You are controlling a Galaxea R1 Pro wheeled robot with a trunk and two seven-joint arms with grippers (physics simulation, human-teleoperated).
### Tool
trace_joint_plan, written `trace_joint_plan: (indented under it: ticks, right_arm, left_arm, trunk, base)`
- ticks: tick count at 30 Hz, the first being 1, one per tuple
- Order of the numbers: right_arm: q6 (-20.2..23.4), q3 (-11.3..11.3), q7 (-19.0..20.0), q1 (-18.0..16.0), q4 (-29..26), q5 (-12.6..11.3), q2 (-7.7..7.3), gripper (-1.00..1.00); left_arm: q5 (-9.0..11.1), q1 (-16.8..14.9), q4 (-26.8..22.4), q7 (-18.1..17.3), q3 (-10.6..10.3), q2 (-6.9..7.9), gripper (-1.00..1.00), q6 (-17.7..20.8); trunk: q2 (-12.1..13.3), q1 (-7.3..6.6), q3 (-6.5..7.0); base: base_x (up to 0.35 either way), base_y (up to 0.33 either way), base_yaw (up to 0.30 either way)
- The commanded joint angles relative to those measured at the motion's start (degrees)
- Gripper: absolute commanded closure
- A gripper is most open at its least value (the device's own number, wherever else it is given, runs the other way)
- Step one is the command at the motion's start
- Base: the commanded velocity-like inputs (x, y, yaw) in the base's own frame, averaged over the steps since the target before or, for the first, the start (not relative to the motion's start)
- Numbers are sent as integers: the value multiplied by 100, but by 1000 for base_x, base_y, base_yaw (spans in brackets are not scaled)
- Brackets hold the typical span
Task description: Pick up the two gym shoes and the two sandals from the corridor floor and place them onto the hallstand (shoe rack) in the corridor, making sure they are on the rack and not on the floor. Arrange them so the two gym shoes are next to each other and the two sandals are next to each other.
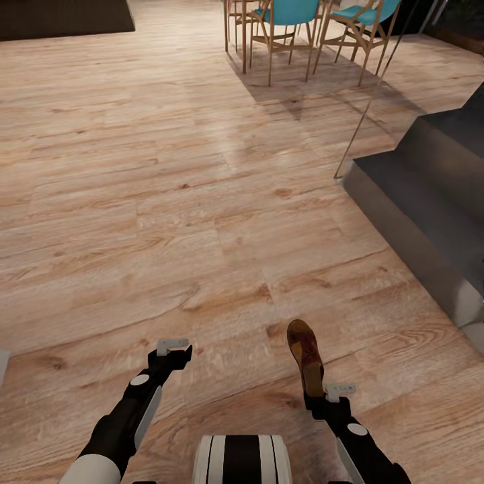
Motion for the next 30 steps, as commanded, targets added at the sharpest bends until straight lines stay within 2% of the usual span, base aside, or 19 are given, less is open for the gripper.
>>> trace_joint_plan:
  ticks: [1,17,30]
  right_arm:
    - [6,0,-6,2,-13,-22,-1,100]
    - [3,10,-10,6,-50,4,8,100]
    - [0,10,-12,5,-41,5,24,100]
  left_arm:
    - [14,0,-10,0,8,-3,-100,34]
    - [22,0,-9,0,4,-3,-100,34]
    - [21,0,-9,0,4,-3,-100,34]
  trunk:
    - [0,-3,20]
    - [22,-44,497]
    - [39,-78,802]
  base:
    - [0,0,0]
    - [0,0,0]
    - [0,0,0]
